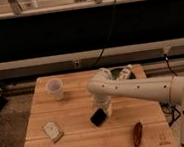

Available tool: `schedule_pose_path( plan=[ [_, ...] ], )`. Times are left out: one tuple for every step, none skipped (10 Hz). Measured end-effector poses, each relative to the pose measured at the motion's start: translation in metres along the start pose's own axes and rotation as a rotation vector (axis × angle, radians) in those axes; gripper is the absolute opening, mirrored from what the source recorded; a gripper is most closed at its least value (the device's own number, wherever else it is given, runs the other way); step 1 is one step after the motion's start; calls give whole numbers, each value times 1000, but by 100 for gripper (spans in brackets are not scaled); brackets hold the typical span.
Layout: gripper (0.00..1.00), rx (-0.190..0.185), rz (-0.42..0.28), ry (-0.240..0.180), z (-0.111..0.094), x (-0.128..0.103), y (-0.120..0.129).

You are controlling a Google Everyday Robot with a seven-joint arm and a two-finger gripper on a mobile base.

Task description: Place the eraser on the white sponge

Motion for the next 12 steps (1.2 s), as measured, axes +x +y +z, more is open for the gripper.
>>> schedule_pose_path(
  plan=[
    [80,5,-2,-5,2,0,1],
    [80,8,-3,-9,5,-1,2],
    [80,11,-3,-13,7,-1,3],
    [80,13,-1,-17,11,-1,4],
    [80,12,2,-22,17,-1,5],
    [80,10,4,-24,21,0,6],
    [79,8,6,-24,22,0,6],
    [72,5,9,-24,24,1,6],
    [63,5,9,-23,25,1,5],
    [55,3,8,-22,25,1,5],
    [41,-3,5,-22,26,1,5],
    [33,-7,4,-23,27,1,5]
  ],
)
